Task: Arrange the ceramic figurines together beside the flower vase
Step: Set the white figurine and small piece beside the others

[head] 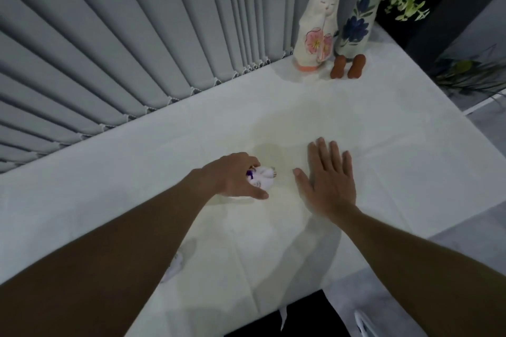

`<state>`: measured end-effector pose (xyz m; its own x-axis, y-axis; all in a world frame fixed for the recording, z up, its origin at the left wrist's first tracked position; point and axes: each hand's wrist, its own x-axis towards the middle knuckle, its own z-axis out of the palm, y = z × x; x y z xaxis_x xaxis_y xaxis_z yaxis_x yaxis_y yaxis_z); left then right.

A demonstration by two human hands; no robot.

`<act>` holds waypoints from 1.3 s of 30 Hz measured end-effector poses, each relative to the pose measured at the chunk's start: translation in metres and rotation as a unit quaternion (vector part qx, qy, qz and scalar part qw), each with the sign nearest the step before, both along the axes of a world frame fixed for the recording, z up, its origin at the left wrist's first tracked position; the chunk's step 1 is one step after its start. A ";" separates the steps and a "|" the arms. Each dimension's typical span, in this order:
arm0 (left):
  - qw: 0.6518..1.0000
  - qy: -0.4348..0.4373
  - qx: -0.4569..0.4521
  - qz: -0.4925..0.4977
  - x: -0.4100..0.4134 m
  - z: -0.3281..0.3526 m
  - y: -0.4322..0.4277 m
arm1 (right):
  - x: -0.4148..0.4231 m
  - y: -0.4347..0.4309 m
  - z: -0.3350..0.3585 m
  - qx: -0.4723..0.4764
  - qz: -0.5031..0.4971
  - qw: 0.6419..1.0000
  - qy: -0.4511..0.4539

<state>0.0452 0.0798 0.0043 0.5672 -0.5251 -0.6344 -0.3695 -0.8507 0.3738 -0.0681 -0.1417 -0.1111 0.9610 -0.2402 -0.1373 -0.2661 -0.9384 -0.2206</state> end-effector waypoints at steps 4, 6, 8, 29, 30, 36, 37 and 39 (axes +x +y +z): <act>0.999 -0.022 -0.025 -0.004 -0.005 -0.007 0.006 | 0.000 0.000 -0.003 -0.004 0.001 1.000 -0.003; 0.999 -0.028 -0.023 0.000 -0.003 -0.007 0.002 | 0.000 0.000 -0.003 0.001 -0.002 1.000 0.000; 0.999 -0.034 -0.024 0.023 0.001 -0.008 -0.004 | 0.001 -0.001 -0.003 0.008 -0.002 1.000 0.005; 0.982 -0.113 -0.097 0.121 0.102 -0.010 -0.162 | 0.091 -0.116 -0.010 -0.011 -0.050 0.999 -0.007; 0.980 -0.115 -0.106 0.123 0.107 -0.009 -0.169 | 0.091 -0.115 -0.010 -0.018 -0.052 0.998 -0.011; 0.976 -0.115 -0.134 0.129 0.124 -0.013 -0.208 | 0.091 -0.114 -0.011 -0.021 -0.056 0.998 -0.024; 0.975 -0.114 -0.138 0.133 0.126 -0.014 -0.213 | 0.092 -0.114 -0.010 -0.021 -0.057 0.998 -0.022; 0.974 -0.112 -0.145 0.136 0.131 -0.016 -0.221 | 0.092 -0.113 -0.010 -0.021 -0.058 0.998 -0.018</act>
